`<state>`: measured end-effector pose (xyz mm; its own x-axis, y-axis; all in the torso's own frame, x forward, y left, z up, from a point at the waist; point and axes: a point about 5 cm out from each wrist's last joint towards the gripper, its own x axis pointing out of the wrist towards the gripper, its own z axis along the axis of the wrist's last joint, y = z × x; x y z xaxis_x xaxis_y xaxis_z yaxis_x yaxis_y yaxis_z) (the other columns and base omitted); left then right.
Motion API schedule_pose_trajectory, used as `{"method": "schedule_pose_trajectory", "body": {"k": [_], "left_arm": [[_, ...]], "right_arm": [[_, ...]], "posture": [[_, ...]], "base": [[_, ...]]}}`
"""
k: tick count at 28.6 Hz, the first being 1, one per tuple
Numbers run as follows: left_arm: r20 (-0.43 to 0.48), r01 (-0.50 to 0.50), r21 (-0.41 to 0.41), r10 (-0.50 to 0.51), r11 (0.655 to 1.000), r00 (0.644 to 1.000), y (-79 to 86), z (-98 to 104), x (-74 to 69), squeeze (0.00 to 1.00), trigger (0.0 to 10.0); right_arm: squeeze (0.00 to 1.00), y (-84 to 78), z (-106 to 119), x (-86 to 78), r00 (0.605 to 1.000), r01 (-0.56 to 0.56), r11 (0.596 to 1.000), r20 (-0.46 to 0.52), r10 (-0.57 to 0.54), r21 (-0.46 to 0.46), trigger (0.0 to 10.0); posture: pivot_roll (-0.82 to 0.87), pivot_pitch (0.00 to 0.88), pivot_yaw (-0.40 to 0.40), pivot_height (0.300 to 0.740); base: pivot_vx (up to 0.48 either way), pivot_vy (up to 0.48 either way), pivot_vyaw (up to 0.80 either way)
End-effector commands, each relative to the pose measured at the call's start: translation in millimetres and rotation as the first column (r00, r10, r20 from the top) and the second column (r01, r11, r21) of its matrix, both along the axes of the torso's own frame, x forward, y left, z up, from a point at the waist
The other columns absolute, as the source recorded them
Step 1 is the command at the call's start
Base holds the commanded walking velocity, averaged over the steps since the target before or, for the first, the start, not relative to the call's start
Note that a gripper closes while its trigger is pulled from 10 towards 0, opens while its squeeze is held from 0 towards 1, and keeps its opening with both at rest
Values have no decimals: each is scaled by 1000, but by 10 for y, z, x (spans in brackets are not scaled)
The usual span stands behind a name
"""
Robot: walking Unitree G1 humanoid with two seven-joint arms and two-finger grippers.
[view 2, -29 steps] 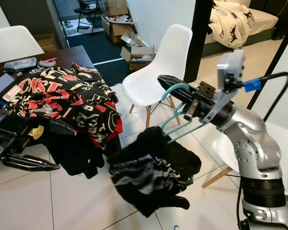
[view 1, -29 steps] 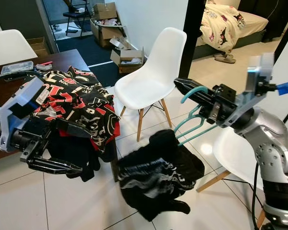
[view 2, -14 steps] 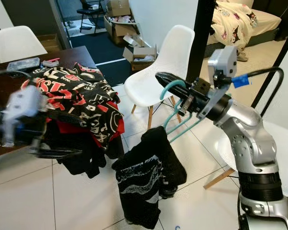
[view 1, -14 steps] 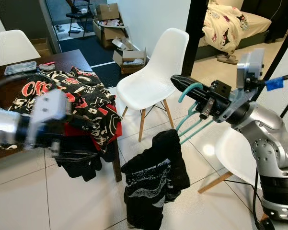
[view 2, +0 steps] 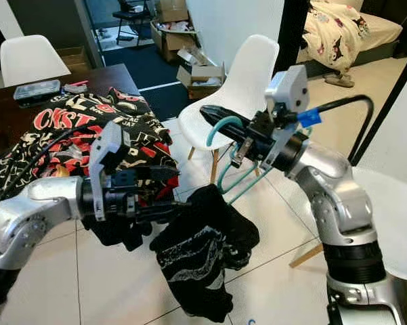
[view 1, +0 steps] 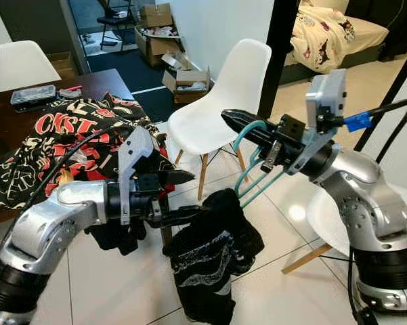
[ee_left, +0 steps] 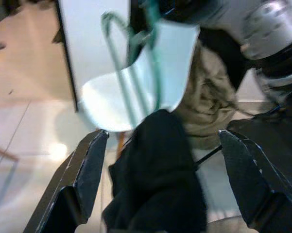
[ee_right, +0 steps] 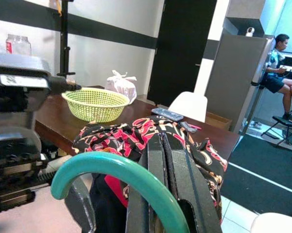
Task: Hang hanger
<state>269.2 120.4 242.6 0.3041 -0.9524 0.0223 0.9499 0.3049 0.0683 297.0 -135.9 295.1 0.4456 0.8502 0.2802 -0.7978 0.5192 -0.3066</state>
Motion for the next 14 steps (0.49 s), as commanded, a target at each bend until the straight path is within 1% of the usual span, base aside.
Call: {"method": "schedule_pose_trajectory", "body": {"k": [1, 3, 5, 7, 8, 11, 12, 13, 14], "left_arm": [[-24, -18, -5, 17, 1000, 1000, 13, -18, -34, 0, 10000], [-24, -18, -5, 17, 1000, 1000, 13, -18, -34, 0, 10000], [-51, -34, -6, 33, 999, 998, -12, -37, -86, 0, 10000], [-51, -34, -6, 33, 999, 998, -12, -37, -86, 0, 10000], [-67, -52, 21, 53, 998, 996, -41, -103, -104, 0, 10000], [-67, -52, 21, 53, 998, 996, -41, -103, -104, 0, 10000], [-82, -88, 63, 93, 994, 992, -61, -199, -97, 0, 10000], [-94, -133, 119, 144, 984, 985, -77, -339, -81, 0, 10000], [-94, -133, 119, 144, 984, 985, -77, -339, -81, 0, 10000]], "right_arm": [[0, 31, 74, -15, 999, -9, 1000, 32, 8, 13, 0], [0, 31, 74, -15, 999, -9, 1000, 32, 8, 13, 0], [0, 40, 70, -3, 1000, -5, 1000, 28, 4, 11, 0], [0, 40, 70, -3, 1000, -5, 1000, 28, 4, 11, 0], [0, 48, 72, 2, 1000, -5, 1000, 28, 4, 12, 0], [0, 48, 72, 2, 1000, -5, 1000, 28, 4, 12, 0], [0, 55, 79, 2, 1000, -6, 1000, 30, 6, 14, 0], [0, 60, 89, -2, 999, -9, 1000, 32, 9, 16, 0], [0, 60, 89, -2, 999, -9, 1000, 32, 9, 16, 0]], "posture": [[90, 73, 21, 740], [90, 73, 21, 740], [93, 76, 19, 740], [93, 76, 19, 740], [93, 77, 19, 740], [93, 77, 19, 740], [93, 77, 19, 740], [90, 77, 20, 740], [90, 77, 20, 740]], "base": [[0, 0, 0], [0, 0, 0], [0, 0, 0], [0, 0, 0], [0, 0, 0], [0, 0, 0], [0, 0, 0], [0, 0, 0], [0, 0, 0]]}}
